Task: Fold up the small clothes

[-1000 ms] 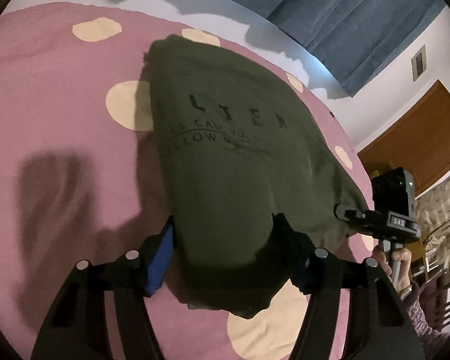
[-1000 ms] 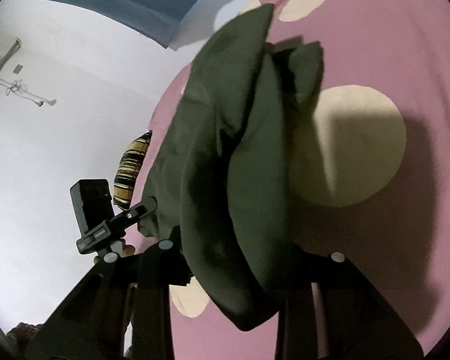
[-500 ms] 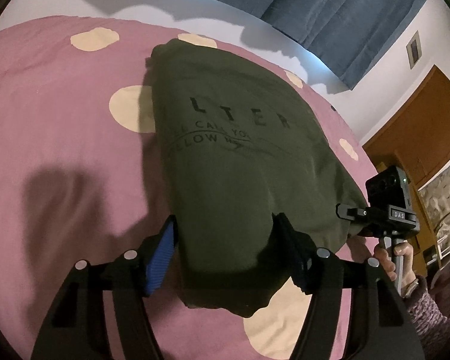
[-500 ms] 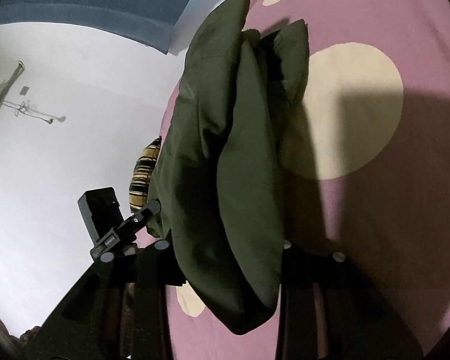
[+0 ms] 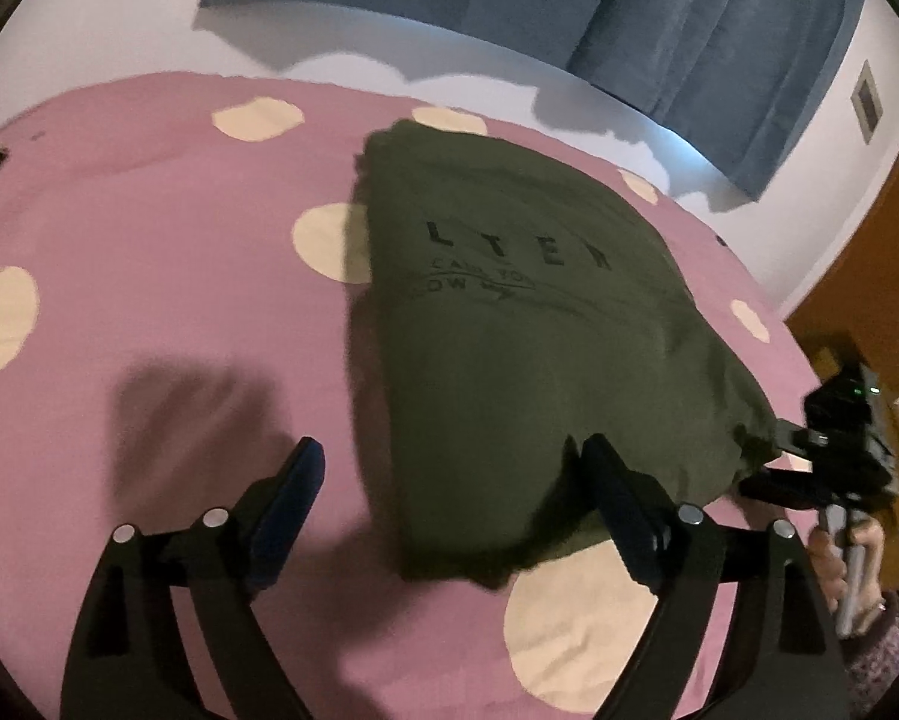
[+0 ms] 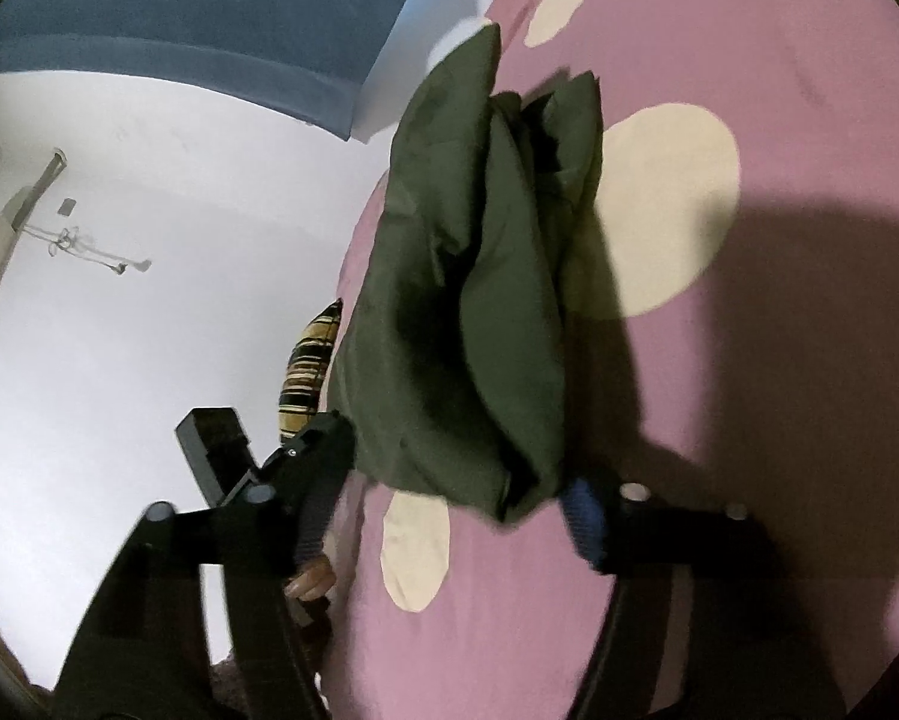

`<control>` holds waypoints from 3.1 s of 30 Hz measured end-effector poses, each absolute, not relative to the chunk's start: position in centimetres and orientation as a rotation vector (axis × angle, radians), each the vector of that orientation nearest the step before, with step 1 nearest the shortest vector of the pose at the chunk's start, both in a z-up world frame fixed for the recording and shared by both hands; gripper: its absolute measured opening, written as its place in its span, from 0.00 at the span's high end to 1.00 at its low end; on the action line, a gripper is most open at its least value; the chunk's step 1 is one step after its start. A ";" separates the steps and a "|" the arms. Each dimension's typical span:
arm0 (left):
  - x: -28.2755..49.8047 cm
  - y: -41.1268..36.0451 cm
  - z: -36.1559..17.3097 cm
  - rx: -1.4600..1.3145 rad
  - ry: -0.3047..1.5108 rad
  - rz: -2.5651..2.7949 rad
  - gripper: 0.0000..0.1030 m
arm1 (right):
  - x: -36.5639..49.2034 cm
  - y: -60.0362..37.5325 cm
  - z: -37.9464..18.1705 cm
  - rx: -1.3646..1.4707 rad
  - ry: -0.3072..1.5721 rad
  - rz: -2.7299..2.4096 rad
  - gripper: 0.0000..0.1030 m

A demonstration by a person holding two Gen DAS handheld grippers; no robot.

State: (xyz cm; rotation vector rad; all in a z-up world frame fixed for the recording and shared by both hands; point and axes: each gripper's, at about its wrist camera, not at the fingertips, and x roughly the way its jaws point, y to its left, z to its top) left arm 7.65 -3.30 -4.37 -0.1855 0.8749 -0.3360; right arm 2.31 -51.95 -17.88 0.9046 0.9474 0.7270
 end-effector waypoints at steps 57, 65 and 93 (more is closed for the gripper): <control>-2.8 -6.6 -1.1 0.053 0.695 0.030 0.15 | -7.9 -42.7 -12.4 0.154 0.830 0.159 0.08; -2.7 -6.8 -1.5 0.054 0.711 0.043 0.15 | -7.9 -42.6 -12.6 0.157 0.841 0.162 0.08; -2.8 -6.9 -1.4 0.048 0.714 0.055 0.14 | -7.8 -42.0 -13.2 0.151 0.869 0.173 0.08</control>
